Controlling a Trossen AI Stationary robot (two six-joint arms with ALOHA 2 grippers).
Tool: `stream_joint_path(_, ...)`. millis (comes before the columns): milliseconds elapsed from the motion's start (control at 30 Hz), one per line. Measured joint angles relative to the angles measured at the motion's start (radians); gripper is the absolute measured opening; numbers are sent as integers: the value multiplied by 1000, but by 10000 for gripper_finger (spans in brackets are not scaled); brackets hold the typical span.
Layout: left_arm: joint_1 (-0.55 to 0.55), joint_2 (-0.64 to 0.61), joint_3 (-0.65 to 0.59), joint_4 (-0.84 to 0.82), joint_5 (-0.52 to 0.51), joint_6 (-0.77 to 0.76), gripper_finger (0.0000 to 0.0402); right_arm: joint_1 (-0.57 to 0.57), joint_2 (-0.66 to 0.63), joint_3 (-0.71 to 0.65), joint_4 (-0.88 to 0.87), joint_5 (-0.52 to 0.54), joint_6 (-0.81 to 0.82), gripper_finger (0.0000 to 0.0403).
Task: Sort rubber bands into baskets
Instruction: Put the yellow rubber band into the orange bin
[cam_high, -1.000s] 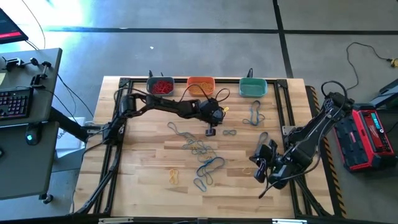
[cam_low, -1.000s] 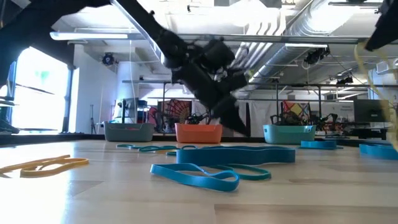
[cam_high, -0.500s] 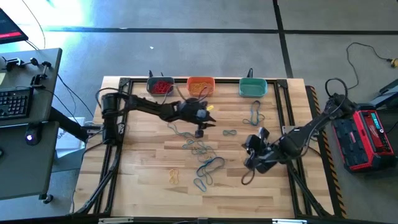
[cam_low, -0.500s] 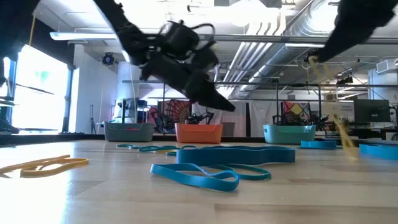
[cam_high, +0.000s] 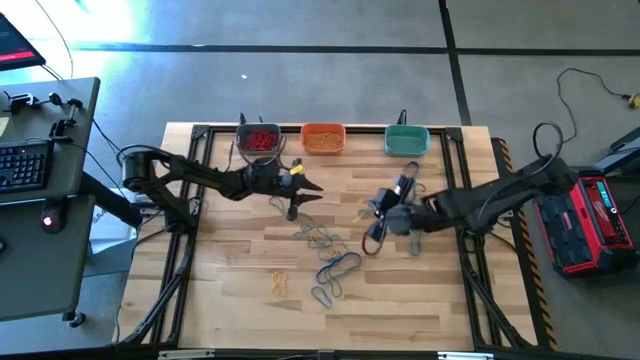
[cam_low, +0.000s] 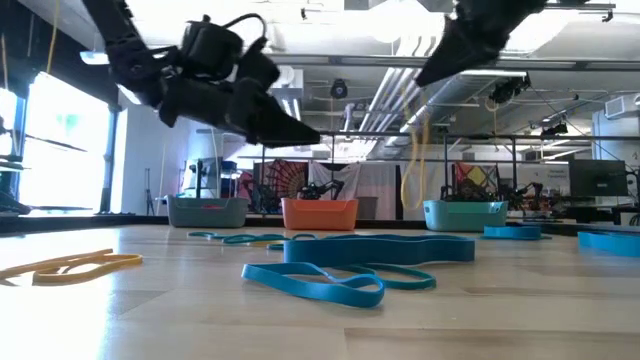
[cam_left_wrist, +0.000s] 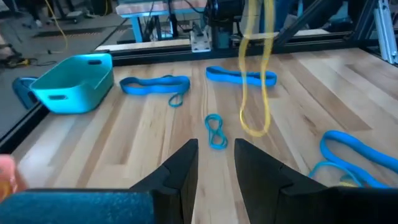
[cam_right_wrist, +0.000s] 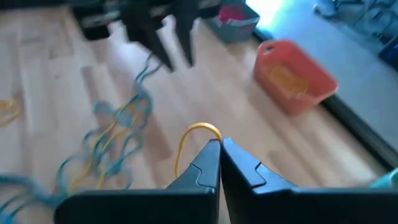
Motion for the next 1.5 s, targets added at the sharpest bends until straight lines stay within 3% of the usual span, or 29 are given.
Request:
stream_joint_path(133,9,-60,-57,17,-2,1,98,-91,0,0,85,-19,-115,0)
stream_joint_path(300,21,-107,-94,13,-3,-8,98,-229,28,0,189,-147,-247,0)
stream_joint_path(767,21,-142,-140,21,-4,-43,97,-622,284,46,605,-455,-504,0)
stream_joint_path(933,21,-142,-140,19,-4,-43,97,-708,410,180,577,-540,-548,0)
stream_joint_path(1200,21,-142,-140,17,-7,-43,97,-772,587,420,455,-557,-651,0)
stream_joint_path(1500,21,-142,-140,17,-9,-41,97,-820,615,540,387,-569,-682,0)
